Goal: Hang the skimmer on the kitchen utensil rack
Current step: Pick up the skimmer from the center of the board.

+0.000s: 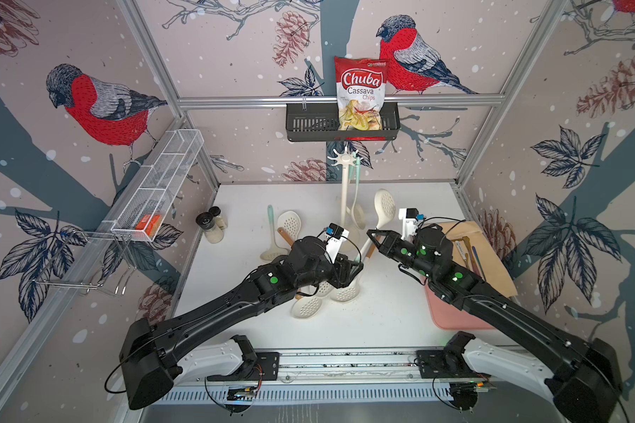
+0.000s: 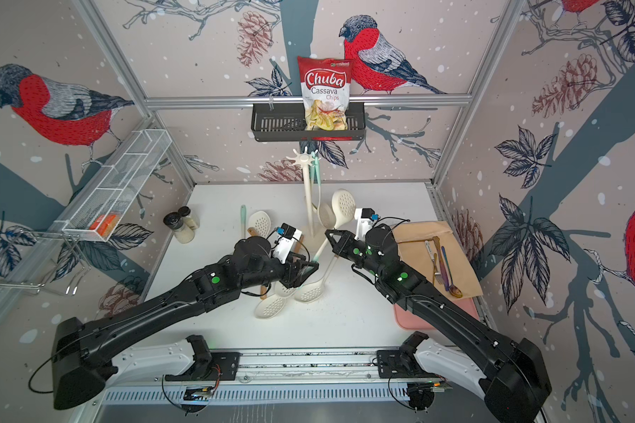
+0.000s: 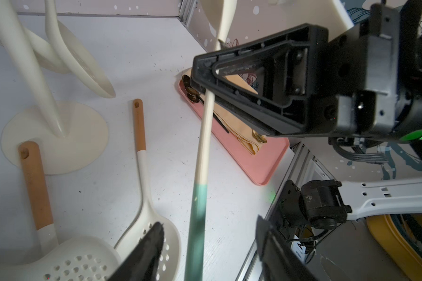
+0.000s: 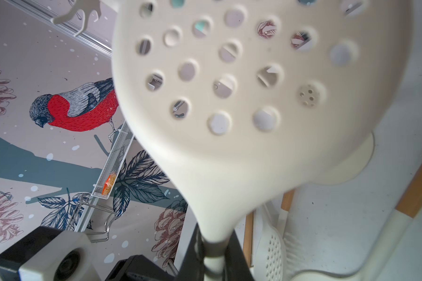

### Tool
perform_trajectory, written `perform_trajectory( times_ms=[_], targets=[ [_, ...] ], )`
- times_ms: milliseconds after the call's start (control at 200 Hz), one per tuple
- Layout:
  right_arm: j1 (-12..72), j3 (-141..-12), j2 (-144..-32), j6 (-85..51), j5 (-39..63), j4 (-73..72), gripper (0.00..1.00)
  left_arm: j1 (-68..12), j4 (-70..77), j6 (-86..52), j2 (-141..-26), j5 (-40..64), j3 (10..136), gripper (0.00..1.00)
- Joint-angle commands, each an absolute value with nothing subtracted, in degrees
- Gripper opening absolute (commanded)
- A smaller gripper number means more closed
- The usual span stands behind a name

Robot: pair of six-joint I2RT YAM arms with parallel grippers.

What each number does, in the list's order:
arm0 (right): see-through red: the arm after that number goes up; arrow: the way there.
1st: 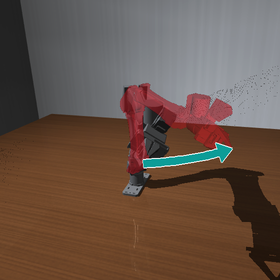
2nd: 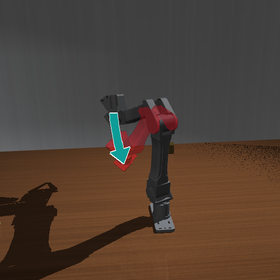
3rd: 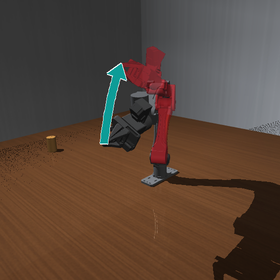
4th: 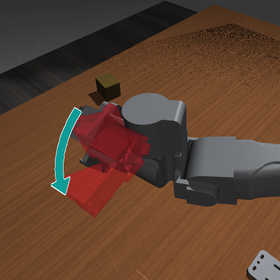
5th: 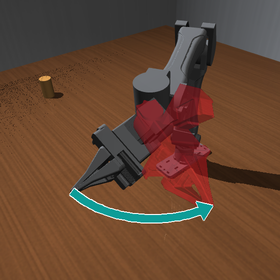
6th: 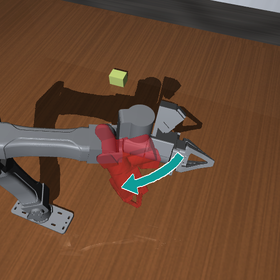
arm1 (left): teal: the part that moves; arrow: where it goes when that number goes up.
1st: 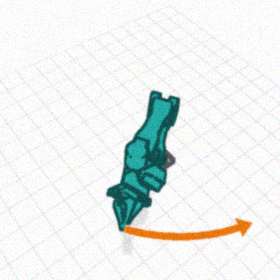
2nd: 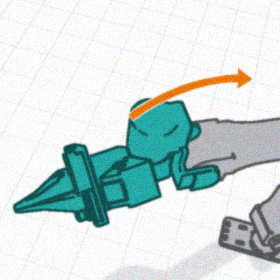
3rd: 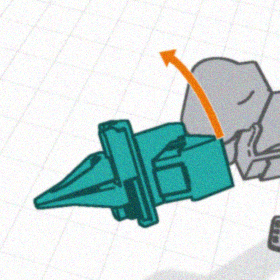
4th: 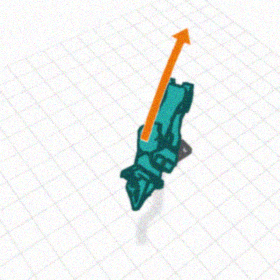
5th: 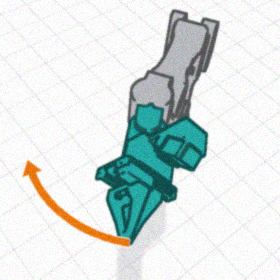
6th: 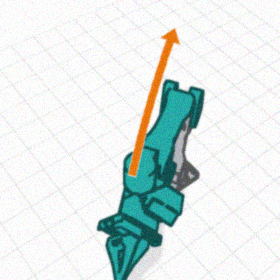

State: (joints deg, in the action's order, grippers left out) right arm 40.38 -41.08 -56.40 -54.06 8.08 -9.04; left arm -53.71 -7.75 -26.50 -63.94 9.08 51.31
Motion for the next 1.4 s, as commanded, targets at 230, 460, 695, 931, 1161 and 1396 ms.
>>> perform_trajectory(
  times_ms=[230, 460, 695, 931, 1161, 1396],
  targets=[
    [33.08, -40.38, -50.17, -50.41, 15.31, -18.01, 0.0, -53.7, 1.5, -31.46, -60.63, 13.63, 47.1, 0.8],
    [31.3, -41.13, -49.56, -52.82, 19.55, -20.01, 0.0, -53.72, 4.48, -30.65, -61.96, 17.88, 47.02, 0.63],
    [32.63, -41.5, -50.61, -54.78, 20.56, -17.55, 0.0, -53.7, 3.27, -28.15, -64.68, 17.52, 50.59, 0.49],
    [33.84, -41.86, -50.2, -52.58, 18.33, -13.83, 0.0, -53.7, 1.52, -26.99, -67.15, 17.99, 52.64, 0.0],
    [33.07, -44.03, -45.45, -33.59, 9.68, -4.37, 0.89, -53.05, -4.06, -28.4, -64.4, 15.62, 53.42, 0.0],
    [33.06, -44.87, -43.37, -7.29, 0.0, -0.52, 0.98, -44.78, -17.09, -30.57, -64.08, 22.81, 56.82, 0.0]
  ],
)
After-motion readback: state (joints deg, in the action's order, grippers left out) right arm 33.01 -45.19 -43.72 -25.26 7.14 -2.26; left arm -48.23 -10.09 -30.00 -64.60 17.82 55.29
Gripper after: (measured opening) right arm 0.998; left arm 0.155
